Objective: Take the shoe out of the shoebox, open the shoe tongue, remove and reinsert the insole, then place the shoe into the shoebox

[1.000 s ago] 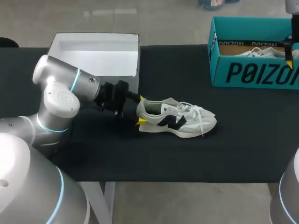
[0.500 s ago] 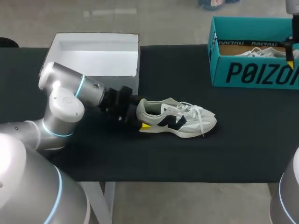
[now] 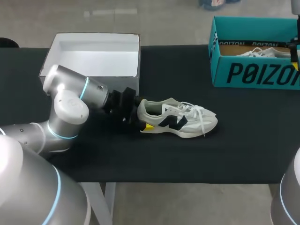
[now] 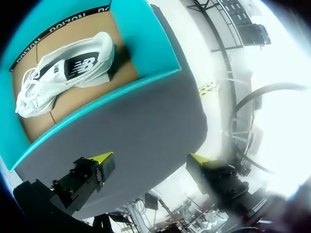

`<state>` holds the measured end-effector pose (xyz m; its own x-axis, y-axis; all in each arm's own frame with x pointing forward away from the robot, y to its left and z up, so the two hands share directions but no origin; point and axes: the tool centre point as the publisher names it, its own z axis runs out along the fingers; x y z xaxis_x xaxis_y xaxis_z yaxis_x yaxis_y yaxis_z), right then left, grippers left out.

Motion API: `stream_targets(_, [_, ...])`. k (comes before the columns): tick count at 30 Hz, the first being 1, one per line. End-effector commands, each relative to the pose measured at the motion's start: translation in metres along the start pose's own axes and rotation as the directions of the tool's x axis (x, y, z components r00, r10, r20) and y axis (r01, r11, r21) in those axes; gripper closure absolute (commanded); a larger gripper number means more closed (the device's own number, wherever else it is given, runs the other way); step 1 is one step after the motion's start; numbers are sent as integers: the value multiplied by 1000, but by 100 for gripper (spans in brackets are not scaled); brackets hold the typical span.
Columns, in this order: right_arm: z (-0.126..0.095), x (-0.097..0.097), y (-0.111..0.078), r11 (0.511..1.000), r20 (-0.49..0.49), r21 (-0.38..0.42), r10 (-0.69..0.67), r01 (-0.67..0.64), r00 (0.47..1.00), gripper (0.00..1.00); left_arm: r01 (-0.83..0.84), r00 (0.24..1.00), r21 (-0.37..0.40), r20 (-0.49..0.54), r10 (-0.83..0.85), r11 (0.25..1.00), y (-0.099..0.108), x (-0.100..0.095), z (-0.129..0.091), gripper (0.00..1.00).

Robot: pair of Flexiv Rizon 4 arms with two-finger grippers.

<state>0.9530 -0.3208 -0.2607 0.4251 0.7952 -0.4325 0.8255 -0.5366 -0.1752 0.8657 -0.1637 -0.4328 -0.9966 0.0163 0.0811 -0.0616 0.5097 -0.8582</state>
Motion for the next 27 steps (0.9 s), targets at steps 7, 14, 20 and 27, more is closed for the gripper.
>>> stream_targets(7, [-2,-2,0,1000,-8,-11,-5,5,1000,0,6,1000,2,13,-6,1000,-1,6,-1,100])
stream_targets(14, [-6,-5,-1,1000,-19,-20,-5,5,1000,0,13,1000,7,12,-14,1000,-2,7,-1,100])
stream_targets(20, [-35,-27,17,994,-27,-97,53,-56,998,0,13,1000,7,12,-14,1000,-2,7,-1,100])
stream_targets(27, [-65,-28,29,982,-12,-167,87,-88,996,0,13,1000,7,12,-14,1000,-2,7,-1,100])
